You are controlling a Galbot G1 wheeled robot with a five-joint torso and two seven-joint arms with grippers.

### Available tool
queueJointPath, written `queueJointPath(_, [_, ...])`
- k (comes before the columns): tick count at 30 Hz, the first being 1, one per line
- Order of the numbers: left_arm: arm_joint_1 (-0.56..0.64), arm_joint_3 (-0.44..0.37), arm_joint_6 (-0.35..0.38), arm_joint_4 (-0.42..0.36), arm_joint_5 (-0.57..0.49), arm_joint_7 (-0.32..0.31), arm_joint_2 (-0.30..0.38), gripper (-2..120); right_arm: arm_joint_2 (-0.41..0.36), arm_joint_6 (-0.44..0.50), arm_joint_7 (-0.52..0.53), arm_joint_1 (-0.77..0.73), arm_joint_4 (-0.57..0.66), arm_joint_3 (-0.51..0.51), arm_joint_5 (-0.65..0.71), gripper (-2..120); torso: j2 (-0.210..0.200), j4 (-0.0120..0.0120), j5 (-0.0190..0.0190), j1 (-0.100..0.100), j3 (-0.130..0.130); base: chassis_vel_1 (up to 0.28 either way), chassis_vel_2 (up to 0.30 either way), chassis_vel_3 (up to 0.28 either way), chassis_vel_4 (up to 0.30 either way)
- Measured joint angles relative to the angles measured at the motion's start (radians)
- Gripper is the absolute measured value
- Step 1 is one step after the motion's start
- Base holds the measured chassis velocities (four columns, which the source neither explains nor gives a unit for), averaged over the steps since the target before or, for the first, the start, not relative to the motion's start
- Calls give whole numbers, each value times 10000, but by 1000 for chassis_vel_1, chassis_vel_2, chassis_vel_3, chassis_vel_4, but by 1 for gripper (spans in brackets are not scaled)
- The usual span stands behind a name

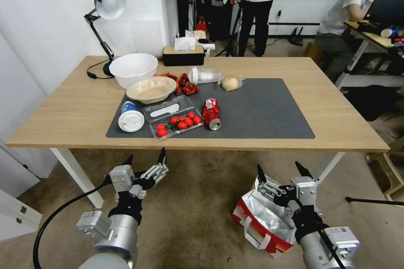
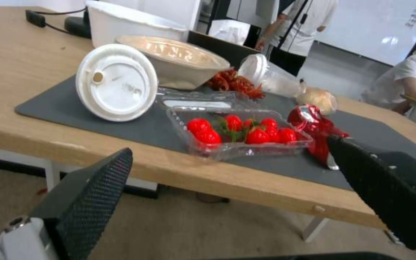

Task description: Pick up the food delivery bag from the floor and place it on the table.

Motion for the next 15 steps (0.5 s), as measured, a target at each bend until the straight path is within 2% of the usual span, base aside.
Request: queueJointPath(15, [-15,-29,-30,21,43,44,33,100,0,0,-3,-1,-20,-9,-11,100,-772,0,0,-342,-431,0,0,0,0])
